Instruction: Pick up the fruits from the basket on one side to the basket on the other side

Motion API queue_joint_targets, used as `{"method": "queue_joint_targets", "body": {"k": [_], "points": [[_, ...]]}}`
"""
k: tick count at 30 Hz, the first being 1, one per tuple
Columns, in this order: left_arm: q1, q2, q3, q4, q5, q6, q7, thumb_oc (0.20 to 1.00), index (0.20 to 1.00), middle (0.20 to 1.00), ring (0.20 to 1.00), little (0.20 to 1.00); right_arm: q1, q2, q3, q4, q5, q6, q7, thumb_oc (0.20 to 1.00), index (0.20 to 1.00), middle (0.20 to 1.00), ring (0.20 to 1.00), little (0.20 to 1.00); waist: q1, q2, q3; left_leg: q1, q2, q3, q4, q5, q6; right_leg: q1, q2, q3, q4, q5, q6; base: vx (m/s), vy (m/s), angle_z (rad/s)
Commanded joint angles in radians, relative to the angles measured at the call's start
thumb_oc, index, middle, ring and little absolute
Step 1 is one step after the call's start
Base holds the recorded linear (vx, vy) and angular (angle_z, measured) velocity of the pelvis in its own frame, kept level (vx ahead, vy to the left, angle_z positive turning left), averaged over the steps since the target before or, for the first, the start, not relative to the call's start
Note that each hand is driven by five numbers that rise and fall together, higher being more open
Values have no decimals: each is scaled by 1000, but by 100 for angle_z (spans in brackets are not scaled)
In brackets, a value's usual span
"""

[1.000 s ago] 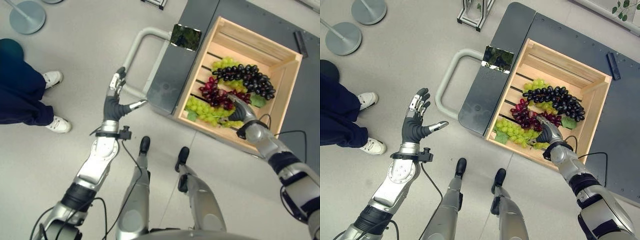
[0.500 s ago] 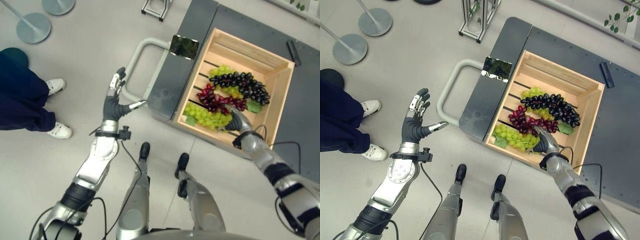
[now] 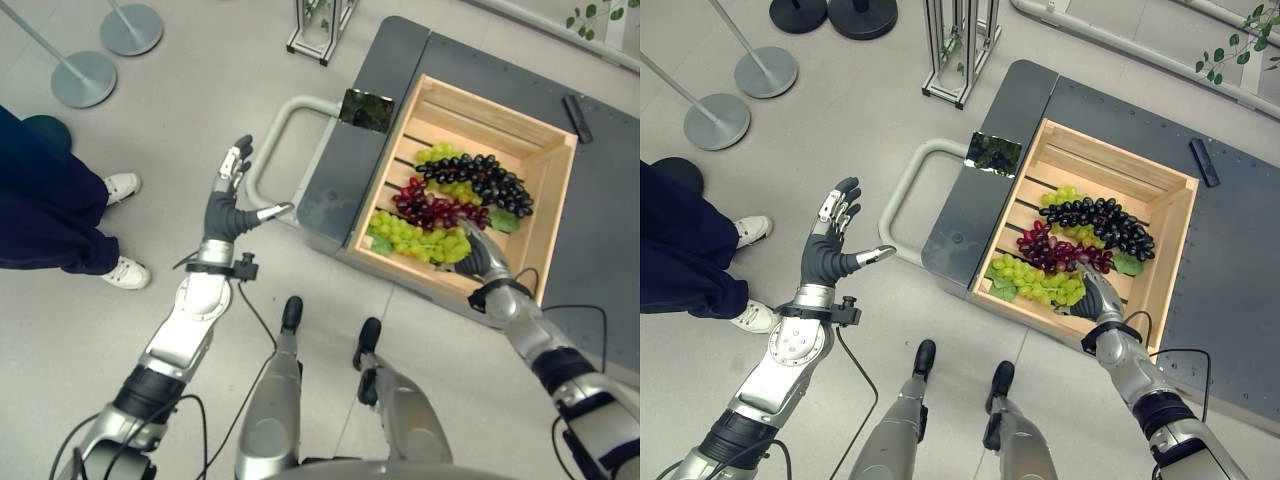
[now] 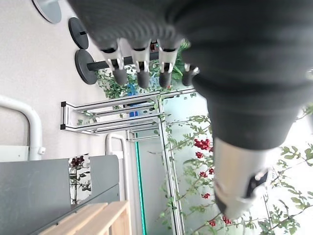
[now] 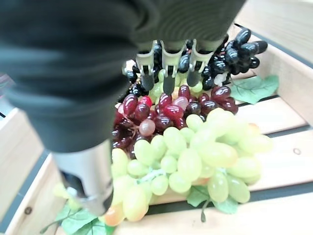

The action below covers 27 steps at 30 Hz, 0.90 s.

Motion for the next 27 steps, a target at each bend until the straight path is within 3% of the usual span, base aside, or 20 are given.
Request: {"method": "queue_joint_targets", "body": {"k": [1, 14, 20, 27], "points": [[39, -14, 24, -70, 10, -47, -9, 1000, 1000, 1000, 1000, 1000, -12, -33, 39, -8, -19, -4, -8, 1000, 1000, 1000, 1000, 1000, 1, -41, -96, -8, -25, 42, 94, -125, 12, 27, -39, 24, 19, -51, 98, -38, 6, -1], [21, -13, 38, -111, -44, -74, 5, 1000, 1000, 1000, 1000, 1000, -230, 37, 245, 267, -19, 13, 31, 1000, 1000, 1000, 1000, 1000, 64, -28, 0, -91, -26, 25, 116, -96, 0, -46, -36, 12, 32, -38, 94, -26, -22, 0], [-10, -31, 18, -98, -35, -70, 24, 1000, 1000, 1000, 1000, 1000, -262, 50, 285, 357, -27, 21, 54, 1000, 1000, 1000, 1000, 1000, 87, -26, 16, -154, -30, 2, 137, -92, -3, -91, -36, -12, 50, -38, 92, -11, -25, 5], [-45, -49, 5, -93, -36, -63, 47, 1000, 1000, 1000, 1000, 1000, -300, 69, 287, 466, 4, 33, 48, 1000, 1000, 1000, 1000, 1000, 92, 1, 16, -232, -38, -14, 159, -92, -1, -169, -44, -30, 86, -46, 88, -3, 10, 13]]}}
